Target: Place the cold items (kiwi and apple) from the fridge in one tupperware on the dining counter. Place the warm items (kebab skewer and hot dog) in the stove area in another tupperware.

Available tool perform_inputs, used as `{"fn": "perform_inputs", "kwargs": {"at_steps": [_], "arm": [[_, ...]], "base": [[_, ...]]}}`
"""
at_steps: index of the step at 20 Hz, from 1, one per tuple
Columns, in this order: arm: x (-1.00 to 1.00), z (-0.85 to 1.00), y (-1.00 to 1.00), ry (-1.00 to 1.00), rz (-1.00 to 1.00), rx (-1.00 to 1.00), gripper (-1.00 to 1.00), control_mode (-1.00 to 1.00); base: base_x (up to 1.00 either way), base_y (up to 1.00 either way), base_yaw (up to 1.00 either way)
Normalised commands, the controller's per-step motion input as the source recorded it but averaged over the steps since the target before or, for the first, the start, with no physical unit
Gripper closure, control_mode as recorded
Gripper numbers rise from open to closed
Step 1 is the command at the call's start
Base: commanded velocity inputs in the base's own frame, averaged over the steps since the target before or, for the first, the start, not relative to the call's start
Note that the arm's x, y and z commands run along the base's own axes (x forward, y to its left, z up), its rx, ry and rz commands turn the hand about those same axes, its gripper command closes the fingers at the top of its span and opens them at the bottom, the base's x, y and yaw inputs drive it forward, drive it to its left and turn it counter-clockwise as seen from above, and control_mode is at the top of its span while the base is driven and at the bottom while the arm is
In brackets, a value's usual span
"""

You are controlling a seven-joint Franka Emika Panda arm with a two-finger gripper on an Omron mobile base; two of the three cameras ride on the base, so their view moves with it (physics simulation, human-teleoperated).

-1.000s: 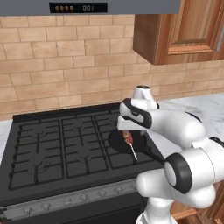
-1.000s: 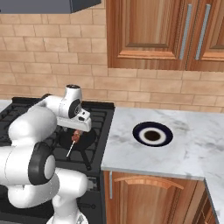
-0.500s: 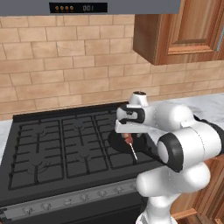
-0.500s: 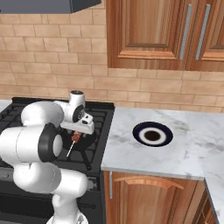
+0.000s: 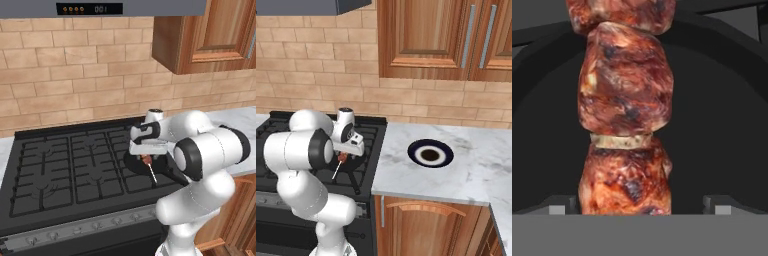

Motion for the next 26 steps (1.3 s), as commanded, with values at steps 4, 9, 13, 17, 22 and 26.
{"fn": "perform_inputs", "kwargs": {"at_steps": [4, 9, 13, 17, 22, 26], "arm": [[0.0, -0.25, 0.03, -0.07, -0.01, 0.0, 1.0, -1.0], [-0.23, 0.0, -0.01, -0.29, -0.15, 0.0, 1.0, -1.0], [-0.52, 0.29, -0.12, -0.22, -0.22, 0.0, 1.0, -1.0], [-0.43, 0.7, -0.06, -0.08, -0.11, 0.0, 1.0, -1.0], [-0.06, 0.98, -0.01, 0.03, 0.0, 0.0, 1.0, -1.0], [-0.1, 0.97, 0.0, 0.09, 0.0, 0.0, 1.0, -1.0]], "base": [[0.0, 0.0, 0.0], [0.0, 0.0, 0.0], [0.0, 0.0, 0.0], [0.0, 0.0, 0.0], [0.0, 0.0, 0.0], [0.0, 0.0, 0.0]]}}
